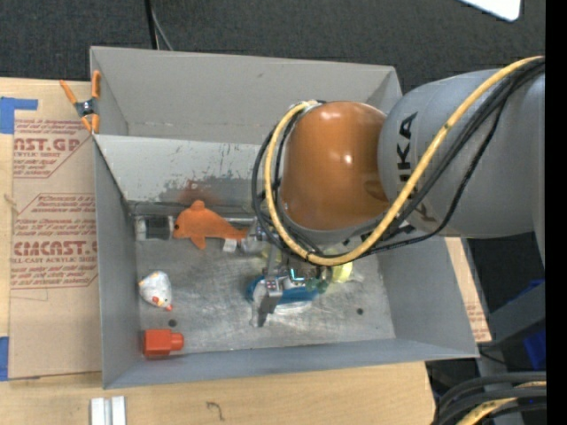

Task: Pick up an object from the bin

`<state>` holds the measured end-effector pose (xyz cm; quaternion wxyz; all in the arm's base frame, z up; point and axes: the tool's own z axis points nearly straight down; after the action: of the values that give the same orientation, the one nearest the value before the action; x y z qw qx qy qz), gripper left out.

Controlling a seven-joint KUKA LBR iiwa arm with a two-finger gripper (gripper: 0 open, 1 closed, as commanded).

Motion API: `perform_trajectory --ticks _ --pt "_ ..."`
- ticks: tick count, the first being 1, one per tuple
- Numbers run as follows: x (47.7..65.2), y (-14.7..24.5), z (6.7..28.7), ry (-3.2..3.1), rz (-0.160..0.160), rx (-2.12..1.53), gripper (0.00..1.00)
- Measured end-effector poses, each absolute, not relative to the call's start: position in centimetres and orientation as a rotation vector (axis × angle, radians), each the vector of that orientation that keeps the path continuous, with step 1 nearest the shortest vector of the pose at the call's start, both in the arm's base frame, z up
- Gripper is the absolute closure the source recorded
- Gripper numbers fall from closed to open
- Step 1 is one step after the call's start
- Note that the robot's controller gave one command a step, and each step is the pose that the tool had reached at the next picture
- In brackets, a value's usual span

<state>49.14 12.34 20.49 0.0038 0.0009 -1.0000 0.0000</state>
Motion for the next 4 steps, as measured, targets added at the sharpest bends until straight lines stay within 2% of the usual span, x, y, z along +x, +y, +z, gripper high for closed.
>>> perform_trajectory --ticks 1,2,3,4 --pt "49.3 12.3 20.9 -3.142 -0.002 0.000 0.00" --pt "54.6 9.8 16.5 -3.154 -0.005 0.057 0.00" --pt "55.1 6.7 12.8 -3.144 0.000 0.101 0.00" --pt "52.3 3.6 7.4 -3.133 -0.002 0.334 1.00"
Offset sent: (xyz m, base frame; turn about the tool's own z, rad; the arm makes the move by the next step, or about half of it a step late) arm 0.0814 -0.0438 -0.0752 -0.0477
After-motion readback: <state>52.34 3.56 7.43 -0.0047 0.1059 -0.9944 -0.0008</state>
